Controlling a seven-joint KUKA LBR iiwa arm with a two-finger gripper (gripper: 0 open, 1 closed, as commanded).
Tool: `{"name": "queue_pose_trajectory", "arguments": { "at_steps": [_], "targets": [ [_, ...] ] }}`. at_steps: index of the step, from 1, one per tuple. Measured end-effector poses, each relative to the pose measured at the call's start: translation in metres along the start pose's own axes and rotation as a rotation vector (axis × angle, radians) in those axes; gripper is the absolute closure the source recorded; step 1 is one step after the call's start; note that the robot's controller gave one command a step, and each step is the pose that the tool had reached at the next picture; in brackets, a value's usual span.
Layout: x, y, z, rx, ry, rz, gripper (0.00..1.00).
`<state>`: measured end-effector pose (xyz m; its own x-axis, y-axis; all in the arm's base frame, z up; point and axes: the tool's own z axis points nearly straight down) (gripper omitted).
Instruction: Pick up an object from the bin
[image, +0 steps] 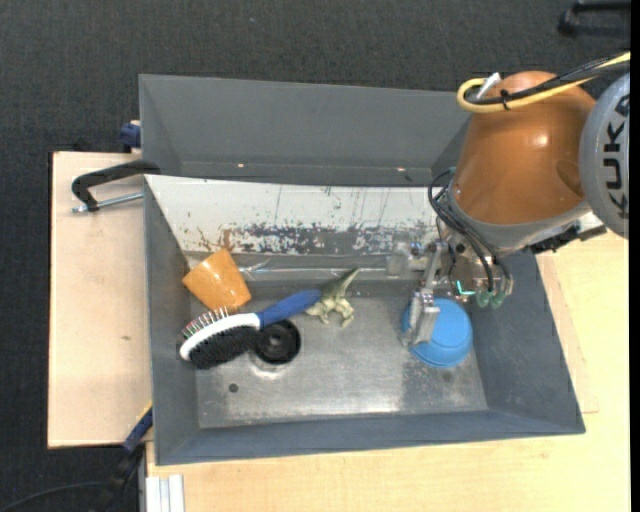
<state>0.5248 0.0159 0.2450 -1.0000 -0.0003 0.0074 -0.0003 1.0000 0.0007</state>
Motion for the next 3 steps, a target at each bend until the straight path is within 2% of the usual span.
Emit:
{"name": "queue_pose_trajectory", "arguments": {
  "at_steps": [1, 2, 3],
  "targets": [
    [-0.037, 0.023, 0.177, -0.001, -0.005, 0.245, 0.0],
    [-0.064, 0.023, 0.142, -0.004, -0.016, 0.476, 0.0],
    [-0.071, 0.021, 0.143, -0.002, -0.014, 0.413, 0.0]
  ]
}}
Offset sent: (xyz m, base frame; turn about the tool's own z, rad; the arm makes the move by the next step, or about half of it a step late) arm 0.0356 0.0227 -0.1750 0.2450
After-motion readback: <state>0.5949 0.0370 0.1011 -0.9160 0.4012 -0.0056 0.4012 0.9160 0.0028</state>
